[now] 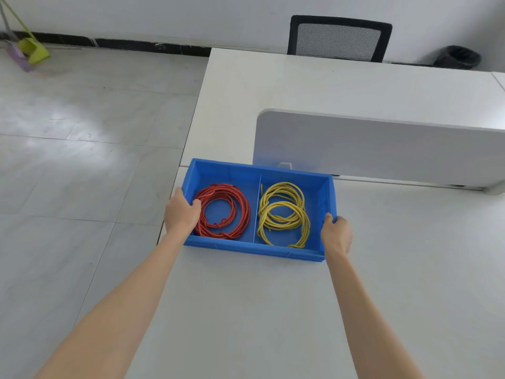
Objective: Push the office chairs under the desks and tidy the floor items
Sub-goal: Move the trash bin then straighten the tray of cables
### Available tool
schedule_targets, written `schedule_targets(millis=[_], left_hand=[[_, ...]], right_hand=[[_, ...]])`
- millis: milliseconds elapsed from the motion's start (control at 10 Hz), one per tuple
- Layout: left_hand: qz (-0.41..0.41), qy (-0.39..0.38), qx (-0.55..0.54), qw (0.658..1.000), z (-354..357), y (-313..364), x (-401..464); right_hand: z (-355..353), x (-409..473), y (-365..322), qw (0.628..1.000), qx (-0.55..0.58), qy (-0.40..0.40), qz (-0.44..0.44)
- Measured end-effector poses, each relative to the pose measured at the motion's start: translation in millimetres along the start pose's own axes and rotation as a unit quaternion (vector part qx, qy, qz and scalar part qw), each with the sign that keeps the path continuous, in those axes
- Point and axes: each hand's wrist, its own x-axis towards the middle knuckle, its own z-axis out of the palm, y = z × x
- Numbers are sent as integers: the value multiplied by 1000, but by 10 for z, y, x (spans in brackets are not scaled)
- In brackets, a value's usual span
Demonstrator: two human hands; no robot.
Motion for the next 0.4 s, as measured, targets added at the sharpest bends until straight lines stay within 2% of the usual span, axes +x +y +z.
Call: schedule_targets(millis=[200,300,400], left_hand=[[14,25,61,998,104,-102,-36],[16,13,78,997,102,-80,-32],[46,9,108,993,91,-70,-102]], right_hand=[[31,-39,20,999,-31,16,-6],[36,-69,-23,998,-64,25,-10],[50,-133,-28,994,-88,28,-51]])
